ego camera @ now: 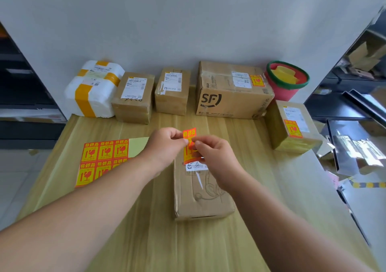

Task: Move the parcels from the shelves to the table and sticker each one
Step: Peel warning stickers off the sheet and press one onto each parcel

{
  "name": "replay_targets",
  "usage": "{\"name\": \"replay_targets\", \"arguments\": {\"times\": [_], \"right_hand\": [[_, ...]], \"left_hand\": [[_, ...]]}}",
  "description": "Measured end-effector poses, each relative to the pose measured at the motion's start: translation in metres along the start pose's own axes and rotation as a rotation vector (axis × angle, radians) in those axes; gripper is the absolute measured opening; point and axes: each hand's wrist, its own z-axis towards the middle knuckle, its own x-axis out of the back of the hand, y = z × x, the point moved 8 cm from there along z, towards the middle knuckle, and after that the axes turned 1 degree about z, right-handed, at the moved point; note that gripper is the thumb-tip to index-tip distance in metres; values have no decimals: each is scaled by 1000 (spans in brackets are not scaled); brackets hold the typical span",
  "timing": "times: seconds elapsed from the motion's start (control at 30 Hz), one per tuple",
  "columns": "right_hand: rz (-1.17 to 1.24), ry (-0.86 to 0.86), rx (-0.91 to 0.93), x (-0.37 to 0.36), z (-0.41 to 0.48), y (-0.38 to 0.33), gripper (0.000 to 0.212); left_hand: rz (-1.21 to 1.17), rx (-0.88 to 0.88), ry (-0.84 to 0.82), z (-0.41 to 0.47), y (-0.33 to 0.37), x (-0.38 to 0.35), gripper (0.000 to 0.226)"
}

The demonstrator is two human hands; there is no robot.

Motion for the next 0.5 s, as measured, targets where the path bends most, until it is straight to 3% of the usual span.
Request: {"name": "replay_targets", "arguments": {"times": [0.1,0.17,0.3,0.5], "right_hand": [[-42,89,46,29,-1,-2,5],[-81,128,48,45,0,-1,10],[-59,75,16,59,-1,5,3],[31,10,-29,73,-3,17,10]], "left_hand": [[7,0,12,-6,14,-12,16],[0,7,-6,-9,20,-21,16],[3,23,-37,-14,23,-38,15],[-8,73,-14,-19,18,-58,8]]}}
